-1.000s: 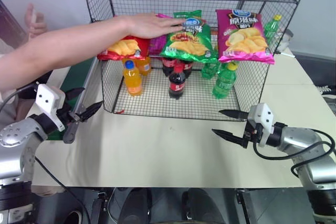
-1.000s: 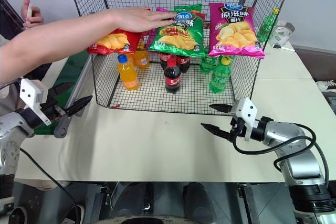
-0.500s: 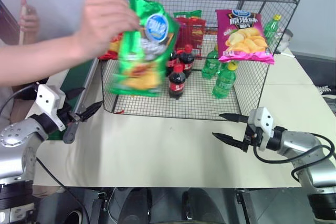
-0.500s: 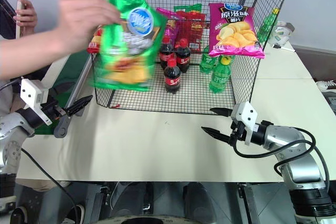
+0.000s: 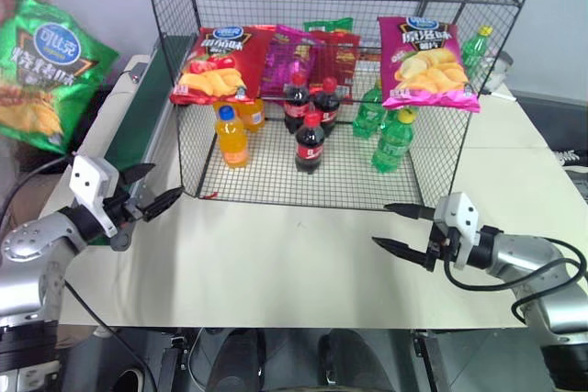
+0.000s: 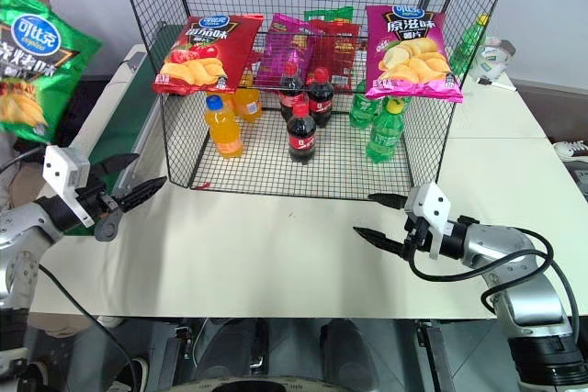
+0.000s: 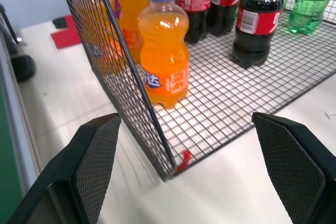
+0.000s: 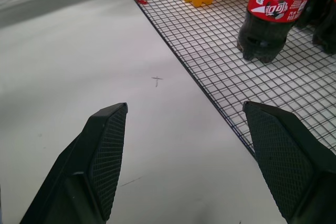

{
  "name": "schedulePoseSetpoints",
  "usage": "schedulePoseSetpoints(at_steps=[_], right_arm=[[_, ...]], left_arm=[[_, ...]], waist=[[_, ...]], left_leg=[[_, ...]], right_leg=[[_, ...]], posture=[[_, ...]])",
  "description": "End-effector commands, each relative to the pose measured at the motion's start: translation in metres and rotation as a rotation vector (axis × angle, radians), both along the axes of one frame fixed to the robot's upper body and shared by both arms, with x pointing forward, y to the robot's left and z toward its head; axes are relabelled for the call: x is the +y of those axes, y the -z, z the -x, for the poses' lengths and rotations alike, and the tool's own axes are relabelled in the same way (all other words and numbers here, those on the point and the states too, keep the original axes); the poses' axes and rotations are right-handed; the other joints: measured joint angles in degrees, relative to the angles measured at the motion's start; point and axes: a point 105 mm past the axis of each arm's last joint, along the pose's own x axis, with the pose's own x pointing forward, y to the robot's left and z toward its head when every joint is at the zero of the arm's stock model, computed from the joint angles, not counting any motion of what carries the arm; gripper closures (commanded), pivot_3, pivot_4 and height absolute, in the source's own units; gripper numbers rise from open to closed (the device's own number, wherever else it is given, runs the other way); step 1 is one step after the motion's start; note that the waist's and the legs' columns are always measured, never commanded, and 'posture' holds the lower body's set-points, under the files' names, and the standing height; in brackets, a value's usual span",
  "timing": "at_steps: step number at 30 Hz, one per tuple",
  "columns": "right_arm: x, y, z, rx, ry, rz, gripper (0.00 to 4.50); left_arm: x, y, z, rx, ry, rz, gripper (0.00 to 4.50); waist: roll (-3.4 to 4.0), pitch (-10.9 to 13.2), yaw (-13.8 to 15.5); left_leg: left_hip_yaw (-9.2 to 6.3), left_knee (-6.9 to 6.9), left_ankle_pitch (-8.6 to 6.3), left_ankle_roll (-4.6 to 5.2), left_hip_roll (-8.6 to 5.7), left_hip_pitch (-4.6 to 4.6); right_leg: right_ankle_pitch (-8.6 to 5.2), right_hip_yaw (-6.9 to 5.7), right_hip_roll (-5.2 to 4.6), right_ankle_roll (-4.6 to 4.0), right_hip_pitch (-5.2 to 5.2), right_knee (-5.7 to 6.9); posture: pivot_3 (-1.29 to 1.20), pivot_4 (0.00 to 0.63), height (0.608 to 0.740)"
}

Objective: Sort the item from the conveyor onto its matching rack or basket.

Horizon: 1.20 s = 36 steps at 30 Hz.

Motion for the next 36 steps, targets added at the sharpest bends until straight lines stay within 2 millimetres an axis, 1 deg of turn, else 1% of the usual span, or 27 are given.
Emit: schedulePoseSetpoints(at_steps=[1, 4, 11, 17, 19, 22, 27, 31, 33, 36], right_arm=[[0.001, -0.013, 0.004, -0.038, -0.019, 0.001, 0.85], [-0.001, -0.013, 0.005, -0.016, -0.015, 0.001, 0.85], [0.001, -0.014, 0.008, 0.001, -0.028, -0.001, 0.85], [0.002, -0.013, 0.004, -0.003, -0.028, -0.004, 0.85], [0.003, -0.014, 0.001, -0.013, -0.033, -0.002, 0.85], [0.005, -0.017, -0.004, -0.028, -0.041, -0.003, 0.85], [0.009, -0.016, -0.007, -0.037, -0.049, -0.011, 0.85], [0.011, -0.017, -0.01, -0.042, -0.059, -0.018, 0.85], [0.012, -0.017, -0.01, -0.042, -0.064, -0.018, 0.85], [0.015, -0.017, -0.009, -0.037, -0.073, -0.025, 0.85]], left_arm=[[-0.001, -0.012, 0.004, -0.033, 0.022, 0.007, 0.19], [0.0, -0.013, 0.006, -0.029, 0.041, 0.032, 0.19], [0.004, -0.024, 0.003, -0.062, 0.034, 0.063, 0.19], [0.007, -0.028, -0.005, -0.111, -0.018, 0.014, 0.19], [0.009, -0.024, -0.008, -0.106, -0.052, -0.021, 0.19], [0.006, -0.02, -0.011, -0.07, -0.062, -0.013, 0.19], [0.003, -0.021, -0.015, -0.014, -0.1, 0.026, 0.19], [0.008, -0.031, -0.017, -0.046, -0.133, 0.083, 0.19], [0.008, -0.033, -0.014, -0.021, -0.115, 0.186, 0.19], [0.016, -0.03, -0.013, -0.01, -0.185, 0.199, 0.19]], waist=[[0.0, 0.0, 0.0], [-0.01, -0.01, 0.01], [-0.01, -0.01, -0.03], [-0.02, -0.01, 0.02], [-0.02, -0.01, 0.01], [-0.02, -0.01, -0.08], [-0.02, -0.01, -0.01], [-0.02, -0.02, 0.04], [-0.03, -0.02, -0.01], [-0.03, -0.02, -0.09]], left_leg=[[0.0, 0.0, 0.0, 0.0, 0.0, 0.0], [0.0, 0.0, 0.0, 0.0, 0.0, 0.01], [0.0, 0.0, 0.0, 0.0, 0.0, 0.01], [0.0, 0.01, 0.0, 0.0, 0.0, 0.01], [0.0, 0.02, 0.0, 0.0, -0.01, 0.01], [0.0, 0.02, 0.0, 0.0, 0.0, 0.01], [0.0, 0.02, 0.0, 0.0, 0.0, 0.01], [0.0, 0.03, 0.0, 0.0, -0.01, 0.01], [0.0, 0.04, 0.0, 0.0, -0.01, 0.01], [0.0, 0.04, 0.0, 0.0, 0.01, 0.01]], right_leg=[[0.0, 0.0, 0.0, 0.0, 0.0, 0.0], [0.0, 0.0, 0.0, 0.0, 0.01, 0.0], [0.0, 0.0, 0.0, 0.0, 0.01, 0.0], [0.0, 0.0, 0.0, 0.0, 0.01, 0.0], [0.0, 0.0, 0.0, 0.0, 0.02, 0.0], [0.0, 0.01, 0.02, 0.0, 0.0, 0.01], [0.0, 0.01, 0.02, 0.0, 0.0, 0.02], [0.0, 0.01, 0.01, 0.0, 0.0, 0.03], [0.0, 0.01, 0.0, 0.0, -0.01, 0.06], [0.0, 0.01, 0.01, 0.0, -0.04, 0.1]], posture=[[0.0, 0.15, 0.739], [0.0, 0.15, 0.739], [0.0, 0.15, 0.739], [0.0, 0.15, 0.739], [0.0, 0.15, 0.739], [0.0, 0.15, 0.739], [0.0, 0.15, 0.739], [0.0, 0.15, 0.739], [0.0, 0.15, 0.739], [0.0, 0.15, 0.739]])
